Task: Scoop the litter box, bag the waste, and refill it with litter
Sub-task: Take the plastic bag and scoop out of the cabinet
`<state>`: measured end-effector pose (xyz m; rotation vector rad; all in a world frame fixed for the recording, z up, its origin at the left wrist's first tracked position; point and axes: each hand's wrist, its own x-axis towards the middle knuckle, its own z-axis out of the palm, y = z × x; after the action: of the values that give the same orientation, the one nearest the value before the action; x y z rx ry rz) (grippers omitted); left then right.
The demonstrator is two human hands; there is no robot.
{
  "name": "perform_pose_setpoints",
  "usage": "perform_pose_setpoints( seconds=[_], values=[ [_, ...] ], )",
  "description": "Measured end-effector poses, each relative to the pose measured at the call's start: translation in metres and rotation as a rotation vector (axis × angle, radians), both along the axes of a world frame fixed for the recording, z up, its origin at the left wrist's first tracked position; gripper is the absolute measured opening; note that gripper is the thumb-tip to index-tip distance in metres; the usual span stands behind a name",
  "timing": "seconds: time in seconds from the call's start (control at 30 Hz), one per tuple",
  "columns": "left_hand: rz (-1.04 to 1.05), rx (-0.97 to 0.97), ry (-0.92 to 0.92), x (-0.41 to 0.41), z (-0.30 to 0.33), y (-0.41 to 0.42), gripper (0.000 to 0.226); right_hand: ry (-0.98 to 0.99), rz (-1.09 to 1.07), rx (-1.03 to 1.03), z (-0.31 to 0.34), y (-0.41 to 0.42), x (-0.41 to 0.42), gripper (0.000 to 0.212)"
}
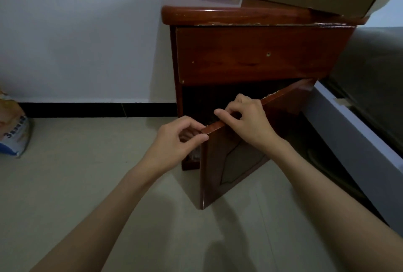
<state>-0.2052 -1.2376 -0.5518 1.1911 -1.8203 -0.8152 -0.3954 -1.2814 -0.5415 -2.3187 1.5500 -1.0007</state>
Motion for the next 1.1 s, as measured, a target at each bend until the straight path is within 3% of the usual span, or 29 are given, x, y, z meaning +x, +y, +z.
perform_pose_setpoints(
  seconds=[0.13,0.27,0.33,0.4,0.47,0.53,0.57,0.67,0.73,0.9,1.1],
  values=[
    [-0.154,0.044,-0.068,-0.011,0.013,0.012,0.014,0.064,-0.031,0.066,0.006,0.016,-0.012,0.043],
    [-0.359,0.044,-0.188,-0.033,0.018,0.015,0.031,0.148,-0.052,0.197,0.011,0.044,-0.037,0.040],
    [-0.403,-0.066,-0.250,-0.041,0.017,0.009,0.040,0.207,-0.055,0.250,0.014,0.057,-0.052,0.037],
    [-0.300,-0.306,-0.336,-0.047,0.013,-0.005,0.049,0.248,-0.037,0.311,0.020,0.070,-0.067,0.035],
    [-0.141,-0.588,-0.544,-0.054,0.010,-0.027,0.049,0.253,-0.032,0.367,0.024,0.081,-0.087,0.033],
    [-0.024,-0.684,-0.762,-0.060,0.012,-0.047,0.054,0.204,-0.046,0.411,0.032,0.089,-0.105,0.021],
    [-0.003,-0.692,-0.819,-0.064,0.014,-0.056,0.059,0.180,-0.071,0.462,0.039,0.093,-0.111,0.008],
    [0.041,-0.731,-0.907,-0.076,0.018,-0.074,0.069,0.194,-0.122,0.651,0.046,0.100,-0.121,0.060],
    [0.079,-0.713,-0.944,-0.081,0.020,-0.081,0.071,0.257,-0.158,0.658,0.045,0.102,-0.123,0.073],
    [0.182,-0.641,-0.978,-0.081,0.019,-0.095,0.075,0.300,-0.352,0.677,0.041,0.107,-0.154,0.072],
    [0.246,-0.611,-0.991,-0.090,0.013,-0.099,0.079,0.507,-0.578,0.604,0.045,0.091,-0.196,0.080]
  ],
)
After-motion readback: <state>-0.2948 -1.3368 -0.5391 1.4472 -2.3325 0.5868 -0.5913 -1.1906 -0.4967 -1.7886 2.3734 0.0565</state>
